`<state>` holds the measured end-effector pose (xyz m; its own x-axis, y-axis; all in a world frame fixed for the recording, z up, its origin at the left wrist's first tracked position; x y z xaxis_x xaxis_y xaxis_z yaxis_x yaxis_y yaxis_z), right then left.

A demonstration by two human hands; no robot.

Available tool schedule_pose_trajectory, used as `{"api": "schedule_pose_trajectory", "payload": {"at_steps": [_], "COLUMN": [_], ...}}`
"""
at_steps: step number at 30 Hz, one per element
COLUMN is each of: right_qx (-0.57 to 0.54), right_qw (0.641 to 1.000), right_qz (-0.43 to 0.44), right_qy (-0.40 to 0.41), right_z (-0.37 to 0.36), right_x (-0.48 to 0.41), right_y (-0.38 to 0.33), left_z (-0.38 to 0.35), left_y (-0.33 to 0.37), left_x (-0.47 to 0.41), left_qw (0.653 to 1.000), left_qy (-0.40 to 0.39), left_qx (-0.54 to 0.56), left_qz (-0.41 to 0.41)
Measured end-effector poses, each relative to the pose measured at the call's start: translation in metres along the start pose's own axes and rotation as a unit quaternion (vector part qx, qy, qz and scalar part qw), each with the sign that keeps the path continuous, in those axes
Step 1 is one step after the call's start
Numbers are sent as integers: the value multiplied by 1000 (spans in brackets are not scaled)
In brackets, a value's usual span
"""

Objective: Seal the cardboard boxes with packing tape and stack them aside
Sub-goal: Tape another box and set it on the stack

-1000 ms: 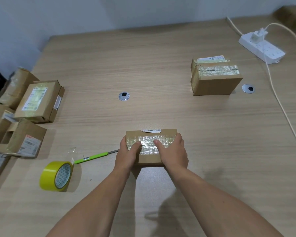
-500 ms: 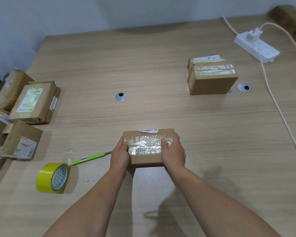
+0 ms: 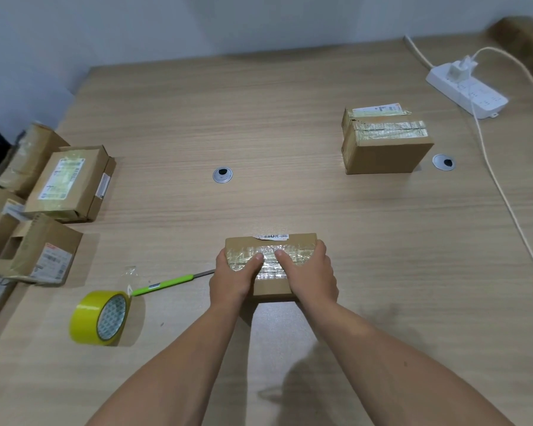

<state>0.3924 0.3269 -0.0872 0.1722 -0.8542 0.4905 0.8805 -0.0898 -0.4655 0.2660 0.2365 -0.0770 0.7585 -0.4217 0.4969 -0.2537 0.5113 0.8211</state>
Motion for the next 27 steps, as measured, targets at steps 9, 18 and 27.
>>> {"api": "schedule_pose_trajectory", "payload": {"at_steps": [9, 18, 27], "right_qx": [-12, -64, -109], "right_qw": [999, 997, 993], "right_qz": [-27, -38, -36], "right_qy": [14, 1, 3], "right_z": [0, -5, -3], "right_x": [-5, -8, -8], "right_y": [-3, 4, 9], "left_z": [-4, 2, 8], "left_y": [-3, -10, -9], "left_x": [-2, -11, -15], "left_qw": [999, 990, 978], "left_qy": [31, 26, 11], "left_qx": [8, 124, 191], "left_qz": [8, 56, 89]}}
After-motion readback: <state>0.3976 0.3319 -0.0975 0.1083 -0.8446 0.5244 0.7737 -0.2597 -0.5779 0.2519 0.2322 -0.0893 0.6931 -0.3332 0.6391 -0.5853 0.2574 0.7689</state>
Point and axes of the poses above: each hand's wrist, its own x-axis away from the middle knuckle, its own z-axis out of the back of the hand, y = z × x, the point moved 1 cm from there along -x, towards the middle knuckle, and after that the axes turned 14 degrees about x, right-handed, at the moved point
